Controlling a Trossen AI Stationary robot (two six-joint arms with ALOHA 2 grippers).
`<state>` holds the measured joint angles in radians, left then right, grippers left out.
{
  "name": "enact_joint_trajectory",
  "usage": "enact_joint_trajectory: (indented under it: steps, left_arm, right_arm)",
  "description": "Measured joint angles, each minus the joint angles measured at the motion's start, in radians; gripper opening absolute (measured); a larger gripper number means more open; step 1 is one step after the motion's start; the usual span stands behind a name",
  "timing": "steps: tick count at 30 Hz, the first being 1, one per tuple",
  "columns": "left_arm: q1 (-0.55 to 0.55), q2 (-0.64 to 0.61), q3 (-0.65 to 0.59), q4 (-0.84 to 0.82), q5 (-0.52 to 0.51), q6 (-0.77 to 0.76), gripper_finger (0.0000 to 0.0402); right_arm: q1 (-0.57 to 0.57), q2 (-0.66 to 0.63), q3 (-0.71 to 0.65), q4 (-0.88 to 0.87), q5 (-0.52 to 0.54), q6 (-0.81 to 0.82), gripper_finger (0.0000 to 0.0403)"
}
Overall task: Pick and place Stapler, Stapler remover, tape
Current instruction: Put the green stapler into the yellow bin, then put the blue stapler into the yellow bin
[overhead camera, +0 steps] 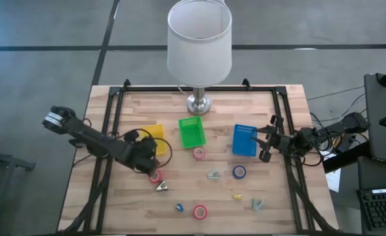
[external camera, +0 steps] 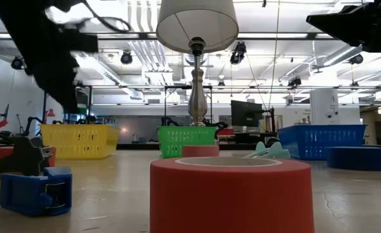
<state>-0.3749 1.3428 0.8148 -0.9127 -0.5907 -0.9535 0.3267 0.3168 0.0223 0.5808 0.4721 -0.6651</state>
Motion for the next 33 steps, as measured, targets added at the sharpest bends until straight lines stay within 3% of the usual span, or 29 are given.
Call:
enact_joint_trajectory:
  steps: [7,17,27,33]
  left_arm:
    - [0.167,0.001,-0.089,0.195,0.103,0.157,0.0077]
    - [0.399,0.008,-0.101,0.206,0.206,0.318,0.0096]
    - [0.421,0.009,-0.101,0.237,0.210,0.376,0.0147]
    - [0.421,0.009,-0.094,0.243,0.210,0.396,0.0157]
  right_arm:
    - [0.000,0.000,0.000,0.001,0.000,-0.001,0.0125]
    - [0.000,0.000,0.000,0.002,0.000,-0.019,0.0122]
    - [0.000,0.000,0.000,0.001,0.000,-0.011,0.0128]
    - [0.000,0.001,0.000,0.001,0.000,0.096,0.0130]
